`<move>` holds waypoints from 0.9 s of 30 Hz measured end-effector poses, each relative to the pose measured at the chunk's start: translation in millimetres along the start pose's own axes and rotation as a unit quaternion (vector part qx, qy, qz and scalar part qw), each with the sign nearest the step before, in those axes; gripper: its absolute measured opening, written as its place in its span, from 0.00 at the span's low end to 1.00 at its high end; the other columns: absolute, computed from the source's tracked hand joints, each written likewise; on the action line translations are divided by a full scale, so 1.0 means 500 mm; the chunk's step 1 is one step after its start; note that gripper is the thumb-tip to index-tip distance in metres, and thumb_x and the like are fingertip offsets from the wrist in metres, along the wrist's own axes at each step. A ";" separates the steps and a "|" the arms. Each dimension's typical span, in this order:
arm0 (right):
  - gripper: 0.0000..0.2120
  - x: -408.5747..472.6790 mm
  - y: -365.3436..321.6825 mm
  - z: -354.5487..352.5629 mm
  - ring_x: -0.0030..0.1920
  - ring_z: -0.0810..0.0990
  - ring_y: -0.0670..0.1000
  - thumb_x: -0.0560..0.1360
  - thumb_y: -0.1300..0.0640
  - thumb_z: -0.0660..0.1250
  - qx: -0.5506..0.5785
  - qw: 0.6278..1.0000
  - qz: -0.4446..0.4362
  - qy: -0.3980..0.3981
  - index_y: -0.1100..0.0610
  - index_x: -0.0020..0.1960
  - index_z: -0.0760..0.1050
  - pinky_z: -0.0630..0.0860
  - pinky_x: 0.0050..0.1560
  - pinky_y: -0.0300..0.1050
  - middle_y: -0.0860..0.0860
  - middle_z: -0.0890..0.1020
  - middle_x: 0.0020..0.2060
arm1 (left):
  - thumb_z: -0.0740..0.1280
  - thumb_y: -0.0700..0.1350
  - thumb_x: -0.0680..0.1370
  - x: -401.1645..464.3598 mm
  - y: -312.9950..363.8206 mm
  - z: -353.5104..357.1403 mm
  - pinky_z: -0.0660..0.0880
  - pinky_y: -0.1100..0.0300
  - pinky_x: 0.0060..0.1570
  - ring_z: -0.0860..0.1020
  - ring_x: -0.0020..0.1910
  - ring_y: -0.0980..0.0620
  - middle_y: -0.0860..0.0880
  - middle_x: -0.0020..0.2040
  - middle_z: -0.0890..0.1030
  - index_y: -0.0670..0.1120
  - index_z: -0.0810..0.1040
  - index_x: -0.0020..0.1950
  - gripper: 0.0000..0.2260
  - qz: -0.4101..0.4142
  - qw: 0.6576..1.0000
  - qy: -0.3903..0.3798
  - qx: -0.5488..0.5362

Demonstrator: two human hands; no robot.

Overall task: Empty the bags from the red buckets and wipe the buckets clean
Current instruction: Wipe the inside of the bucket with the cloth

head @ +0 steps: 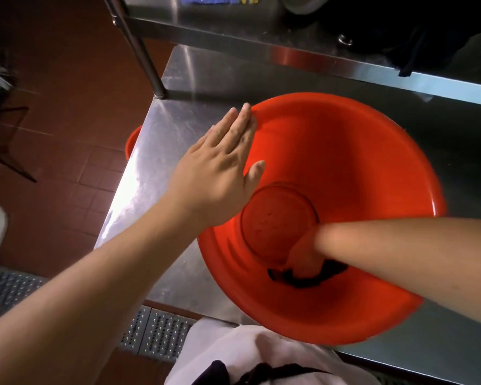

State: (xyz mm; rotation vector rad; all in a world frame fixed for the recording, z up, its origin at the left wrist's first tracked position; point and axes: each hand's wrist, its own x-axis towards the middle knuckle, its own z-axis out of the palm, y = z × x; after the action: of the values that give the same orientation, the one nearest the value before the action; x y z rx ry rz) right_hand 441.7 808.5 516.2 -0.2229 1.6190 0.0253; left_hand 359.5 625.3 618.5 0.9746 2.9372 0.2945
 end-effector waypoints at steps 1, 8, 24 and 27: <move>0.17 0.005 -0.008 -0.004 0.64 0.78 0.58 0.81 0.53 0.64 0.015 1.000 0.006 0.022 0.56 0.68 0.77 0.72 0.56 0.47 0.57 0.80 0.65 | 0.49 0.59 0.86 0.001 -0.004 0.005 0.46 0.54 0.83 0.47 0.85 0.48 0.45 0.86 0.50 0.42 0.53 0.85 0.32 0.007 1.000 0.000 -0.003; 0.25 0.082 -0.051 0.009 0.64 0.77 0.61 0.82 0.46 0.52 0.135 0.989 0.034 0.058 0.59 0.68 0.76 0.70 0.64 0.51 0.60 0.78 0.66 | 0.51 0.60 0.86 0.028 -0.020 0.009 0.53 0.49 0.82 0.49 0.85 0.49 0.47 0.86 0.51 0.44 0.54 0.85 0.32 0.079 0.997 0.001 0.008; 0.20 0.098 -0.094 -0.015 0.61 0.80 0.60 0.82 0.51 0.56 0.262 0.957 -0.040 0.121 0.59 0.64 0.79 0.72 0.67 0.56 0.59 0.81 0.61 | 0.54 0.57 0.86 0.052 -0.016 -0.034 0.53 0.47 0.82 0.49 0.85 0.48 0.47 0.86 0.53 0.45 0.56 0.85 0.30 0.115 0.993 0.000 0.005; 0.20 0.071 -0.091 -0.020 0.67 0.75 0.59 0.83 0.52 0.58 0.261 0.954 -0.043 0.138 0.58 0.70 0.74 0.71 0.67 0.55 0.58 0.76 0.68 | 0.52 0.60 0.86 -0.072 0.022 -0.032 0.52 0.45 0.82 0.46 0.85 0.48 0.46 0.86 0.51 0.44 0.54 0.85 0.31 0.032 0.999 -0.009 -0.027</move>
State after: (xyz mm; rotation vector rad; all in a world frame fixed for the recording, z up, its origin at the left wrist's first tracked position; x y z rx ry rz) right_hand 437.3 757.7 487.0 0.1206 1.8287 -0.5161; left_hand 393.5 610.0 635.3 1.0584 2.8697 0.3627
